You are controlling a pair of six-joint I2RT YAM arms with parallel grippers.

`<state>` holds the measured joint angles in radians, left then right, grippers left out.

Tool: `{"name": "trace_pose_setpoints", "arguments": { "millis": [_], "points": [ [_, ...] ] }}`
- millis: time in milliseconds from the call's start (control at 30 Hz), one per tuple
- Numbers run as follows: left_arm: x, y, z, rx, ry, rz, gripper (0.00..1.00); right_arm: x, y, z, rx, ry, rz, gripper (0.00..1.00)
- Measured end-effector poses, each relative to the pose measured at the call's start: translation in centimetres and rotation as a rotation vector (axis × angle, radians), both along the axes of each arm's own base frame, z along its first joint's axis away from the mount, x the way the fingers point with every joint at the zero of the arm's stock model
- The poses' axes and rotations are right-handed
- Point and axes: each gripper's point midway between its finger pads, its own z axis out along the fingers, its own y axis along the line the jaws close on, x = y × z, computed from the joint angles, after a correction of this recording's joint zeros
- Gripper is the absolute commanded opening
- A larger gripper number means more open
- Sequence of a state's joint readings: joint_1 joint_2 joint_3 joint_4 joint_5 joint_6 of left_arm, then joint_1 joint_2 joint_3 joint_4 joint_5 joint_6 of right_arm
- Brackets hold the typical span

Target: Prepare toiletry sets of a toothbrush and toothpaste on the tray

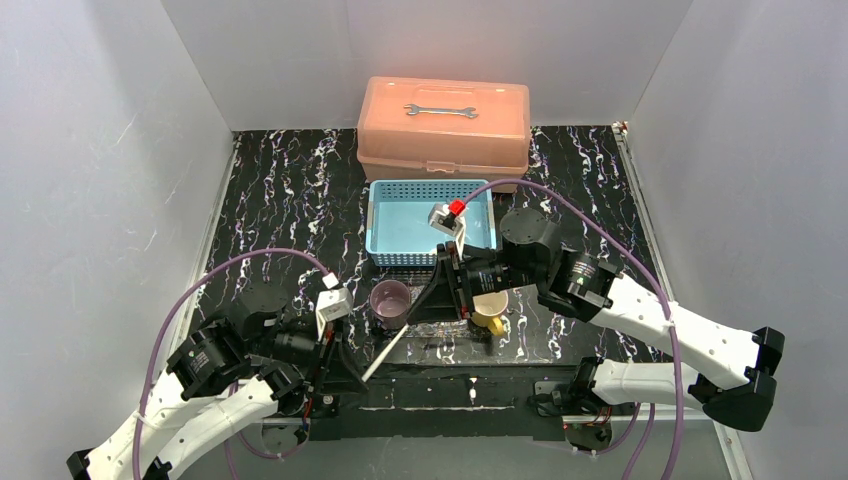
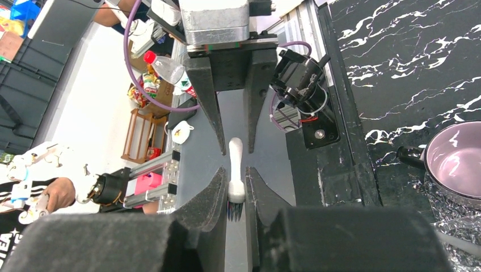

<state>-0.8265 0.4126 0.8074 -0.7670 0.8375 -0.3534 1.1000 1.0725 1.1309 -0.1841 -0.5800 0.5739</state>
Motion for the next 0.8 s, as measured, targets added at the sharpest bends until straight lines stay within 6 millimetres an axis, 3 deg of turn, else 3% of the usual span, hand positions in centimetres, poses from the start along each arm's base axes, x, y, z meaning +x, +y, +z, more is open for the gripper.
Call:
{"name": "trace_pose_setpoints", "arguments": {
  "millis": [133, 267, 567, 800],
  "points": [
    [0.7, -0.1, -0.2, 0.013, -0.014, 0.040, 0.64, 0.0, -0.1, 0.1, 0.001, -0.002, -0.001, 0.01],
    [1.6, -0.1, -0.4, 0.027, -0.029, 0.091, 0.78, -0.1, -0.6, 0.1, -0.005, -0.009, -0.012, 0.01],
    [4.0, -0.1, -0.9, 0.067, -0.056, 0.233, 0.96, 0.6, -2.6, -1.3, -0.109, -0.049, -0.088, 0.01],
    [6.2, 0.3, -1.2, 0.091, -0.095, 0.359, 0.98, 1.4, -5.0, -0.8, -0.184, -0.104, -0.181, 0.01]
  ]
}}
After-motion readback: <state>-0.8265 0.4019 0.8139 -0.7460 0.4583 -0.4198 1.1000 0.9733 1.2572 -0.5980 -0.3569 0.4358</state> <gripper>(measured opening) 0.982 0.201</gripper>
